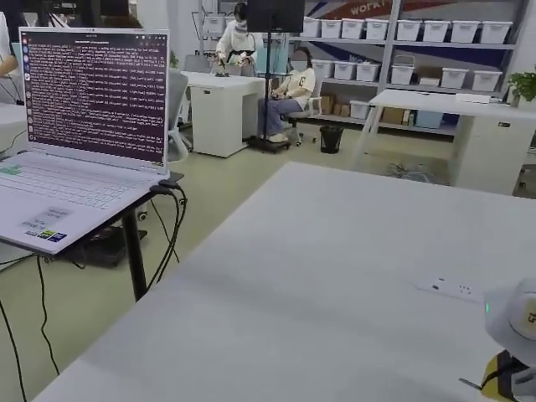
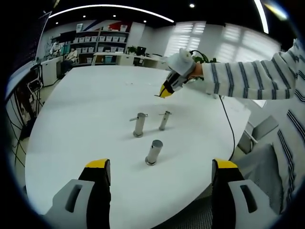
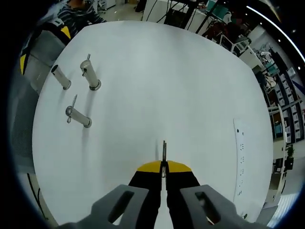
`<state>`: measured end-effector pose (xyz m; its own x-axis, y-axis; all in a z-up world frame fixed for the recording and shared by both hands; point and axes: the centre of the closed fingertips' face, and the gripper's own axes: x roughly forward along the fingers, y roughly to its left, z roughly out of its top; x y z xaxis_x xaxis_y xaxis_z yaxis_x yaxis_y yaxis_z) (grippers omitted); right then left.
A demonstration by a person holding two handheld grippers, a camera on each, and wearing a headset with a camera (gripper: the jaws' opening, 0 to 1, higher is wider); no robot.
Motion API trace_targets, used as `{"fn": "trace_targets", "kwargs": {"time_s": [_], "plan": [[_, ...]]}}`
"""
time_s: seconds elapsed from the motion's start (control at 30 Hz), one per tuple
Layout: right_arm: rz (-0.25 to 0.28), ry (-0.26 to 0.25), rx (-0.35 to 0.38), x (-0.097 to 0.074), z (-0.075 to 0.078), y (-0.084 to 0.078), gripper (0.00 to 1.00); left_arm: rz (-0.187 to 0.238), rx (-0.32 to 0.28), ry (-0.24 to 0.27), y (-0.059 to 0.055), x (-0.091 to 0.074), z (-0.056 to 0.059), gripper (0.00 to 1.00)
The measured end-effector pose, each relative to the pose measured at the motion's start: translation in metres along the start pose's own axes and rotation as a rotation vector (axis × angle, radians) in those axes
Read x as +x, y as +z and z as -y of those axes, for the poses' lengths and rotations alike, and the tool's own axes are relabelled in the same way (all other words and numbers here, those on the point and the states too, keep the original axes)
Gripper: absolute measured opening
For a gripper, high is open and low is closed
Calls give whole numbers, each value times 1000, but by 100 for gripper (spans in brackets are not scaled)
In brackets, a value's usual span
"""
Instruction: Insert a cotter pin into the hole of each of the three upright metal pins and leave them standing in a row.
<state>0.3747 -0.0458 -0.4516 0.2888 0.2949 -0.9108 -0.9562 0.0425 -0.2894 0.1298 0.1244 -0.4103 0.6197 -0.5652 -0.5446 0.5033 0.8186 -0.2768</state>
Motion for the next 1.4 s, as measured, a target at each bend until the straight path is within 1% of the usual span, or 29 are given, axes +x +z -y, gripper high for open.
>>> {"fn": "trace_targets", "kwargs": {"time_s": [0.07,0.1,0.2,0.23,0.33,0.43,0.53,0.6,0.67,0.77,0.8,0.87,0.93,1.0,1.1,1.23,1.27,1.3,1.4], "plan": [[19,-17,-14,-9,0,2,0,-1,0,4,1,0,-1,86],[25,-19,-15,-13,0,2,0,4,-5,14,3,0,-2,86],[58,-41,-30,-28,1,6,0,19,-7,21,9,-1,-6,85],[62,-44,-31,-30,1,6,0,25,-8,23,11,-1,-7,85],[96,-71,-50,-46,-1,12,0,35,-7,29,16,-2,-10,85],[120,-99,-77,-60,-6,19,0,52,-19,26,22,-2,-13,83],[155,-124,-94,-73,-14,29,0,73,-34,23,28,1,-15,82],[185,-138,-101,-80,-20,37,0,84,-36,17,32,3,-14,81],[200,-146,-119,-85,-27,43,0,99,-43,10,36,5,-13,81],[209,-161,-141,-90,-33,47,0,125,-57,-3,44,8,-12,78],[220,-161,-146,-92,-34,49,0,131,-57,-9,47,9,-11,78],[238,-167,-144,-95,-38,52,0,139,-54,-22,50,10,-9,74],[244,-175,-151,-97,-41,53,0,141,-50,-40,51,12,-7,71],[256,-183,-157,-100,-46,55,0,143,-40,-64,54,13,-3,68],[297,-200,-150,-107,-55,63,0,168,-30,-92,63,14,2,63],[342,-224,-143,-113,-67,72,0,184,-57,-125,71,18,5,60],[356,-244,-148,-115,-70,75,0,191,-58,-131,74,19,5,59],[361,-250,-154,-116,-72,77,0,190,-55,-135,76,21,6,58],[396,-273,-161,-121,-80,86,0,173,-20,-157,79,27,12,54]]}}
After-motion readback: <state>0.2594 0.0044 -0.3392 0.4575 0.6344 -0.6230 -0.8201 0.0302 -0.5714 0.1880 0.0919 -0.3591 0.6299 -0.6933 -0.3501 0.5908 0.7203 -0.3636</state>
